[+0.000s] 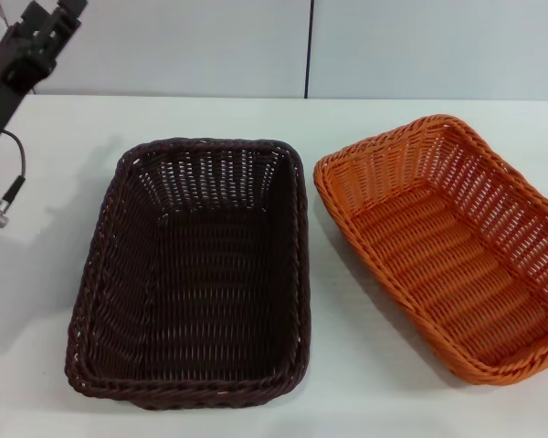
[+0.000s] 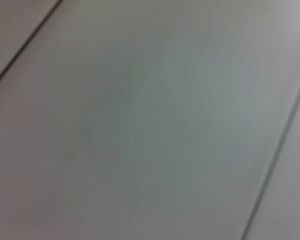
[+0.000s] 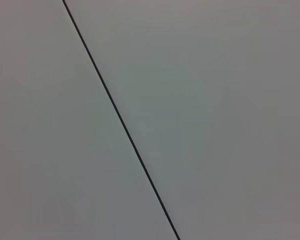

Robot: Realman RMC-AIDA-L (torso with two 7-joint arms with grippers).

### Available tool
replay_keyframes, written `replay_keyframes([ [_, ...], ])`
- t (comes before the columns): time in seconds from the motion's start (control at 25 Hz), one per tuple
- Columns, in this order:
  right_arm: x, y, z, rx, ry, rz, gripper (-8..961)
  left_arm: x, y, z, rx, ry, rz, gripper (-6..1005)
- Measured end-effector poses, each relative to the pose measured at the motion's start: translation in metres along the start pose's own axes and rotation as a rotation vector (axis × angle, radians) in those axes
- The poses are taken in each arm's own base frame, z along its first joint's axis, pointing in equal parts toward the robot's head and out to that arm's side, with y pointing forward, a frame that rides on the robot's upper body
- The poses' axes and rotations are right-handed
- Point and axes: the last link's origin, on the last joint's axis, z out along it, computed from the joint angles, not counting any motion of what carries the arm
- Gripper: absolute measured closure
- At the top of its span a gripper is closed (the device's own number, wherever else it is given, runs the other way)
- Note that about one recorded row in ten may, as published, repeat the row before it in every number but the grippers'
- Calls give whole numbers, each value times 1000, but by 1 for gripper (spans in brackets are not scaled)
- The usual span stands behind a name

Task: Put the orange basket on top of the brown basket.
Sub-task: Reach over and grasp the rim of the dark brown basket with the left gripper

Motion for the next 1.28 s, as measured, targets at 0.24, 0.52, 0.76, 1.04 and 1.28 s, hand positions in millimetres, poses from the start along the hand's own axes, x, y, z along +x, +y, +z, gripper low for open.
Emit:
replay_keyframes([
  [0.24, 1, -1, -1, 8, 6, 0, 137, 17, -12, 13, 39, -42, -50, 176],
  [0.52, 1, -2, -1, 10, 9, -1, 139, 24, -10, 24, 24, -71, -46, 183],
  [0.76, 2, -3, -1, 16, 14, -1, 141, 42, -19, 47, 78, -338, -76, 188],
  [1.04, 5, -7, -2, 40, 33, -2, 142, 82, 2, 60, 23, -644, -61, 195],
  [1.28, 2, -12, -4, 62, 22, -1, 144, 94, 27, 62, 96, -905, 84, 201],
])
